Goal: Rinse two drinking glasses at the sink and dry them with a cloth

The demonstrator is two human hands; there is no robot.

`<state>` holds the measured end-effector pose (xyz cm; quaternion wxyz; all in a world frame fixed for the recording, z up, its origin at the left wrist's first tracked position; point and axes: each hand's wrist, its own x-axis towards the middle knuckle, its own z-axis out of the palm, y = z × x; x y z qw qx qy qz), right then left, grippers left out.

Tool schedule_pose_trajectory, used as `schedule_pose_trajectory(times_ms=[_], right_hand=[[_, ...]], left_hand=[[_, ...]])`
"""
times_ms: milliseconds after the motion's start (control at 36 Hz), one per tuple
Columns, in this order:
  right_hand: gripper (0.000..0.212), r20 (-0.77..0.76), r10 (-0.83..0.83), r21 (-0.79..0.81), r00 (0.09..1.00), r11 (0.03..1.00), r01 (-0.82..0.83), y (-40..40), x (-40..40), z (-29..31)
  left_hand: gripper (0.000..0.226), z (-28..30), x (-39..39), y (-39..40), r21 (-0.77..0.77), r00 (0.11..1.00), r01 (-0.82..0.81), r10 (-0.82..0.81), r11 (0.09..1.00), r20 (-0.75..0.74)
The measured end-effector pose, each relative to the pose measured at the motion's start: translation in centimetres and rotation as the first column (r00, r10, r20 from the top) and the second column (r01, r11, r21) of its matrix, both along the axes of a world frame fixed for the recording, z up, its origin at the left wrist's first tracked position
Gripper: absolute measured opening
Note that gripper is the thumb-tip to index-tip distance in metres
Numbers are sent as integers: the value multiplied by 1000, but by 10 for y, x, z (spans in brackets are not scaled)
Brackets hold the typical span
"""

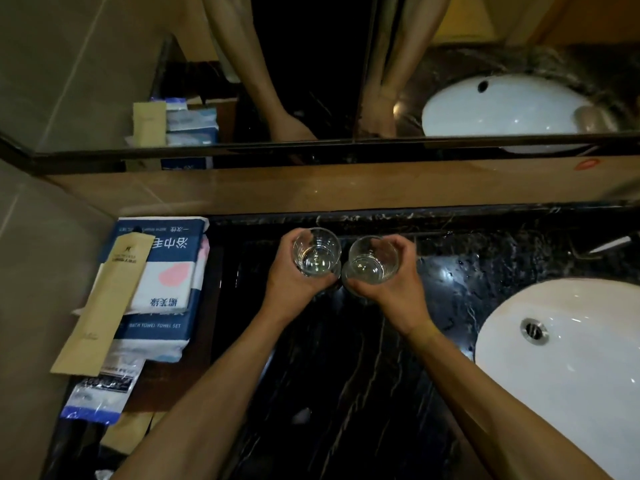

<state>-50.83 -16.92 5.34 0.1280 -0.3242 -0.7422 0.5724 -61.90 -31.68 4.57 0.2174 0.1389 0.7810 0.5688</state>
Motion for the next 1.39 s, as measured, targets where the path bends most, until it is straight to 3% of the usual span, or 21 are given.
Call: schedule_pose_trajectory(times_ms=[1167,1389], right_hand=[[86,104,55,8,993,998,-56,14,-14,-28],[118,107,72,-12,992,997,-71,13,3,-22]], left_hand=[[83,-47,-2,5,31,1000,-6,5,1000,14],[120,-32,9,-8,10,992,-47,45,999,119]])
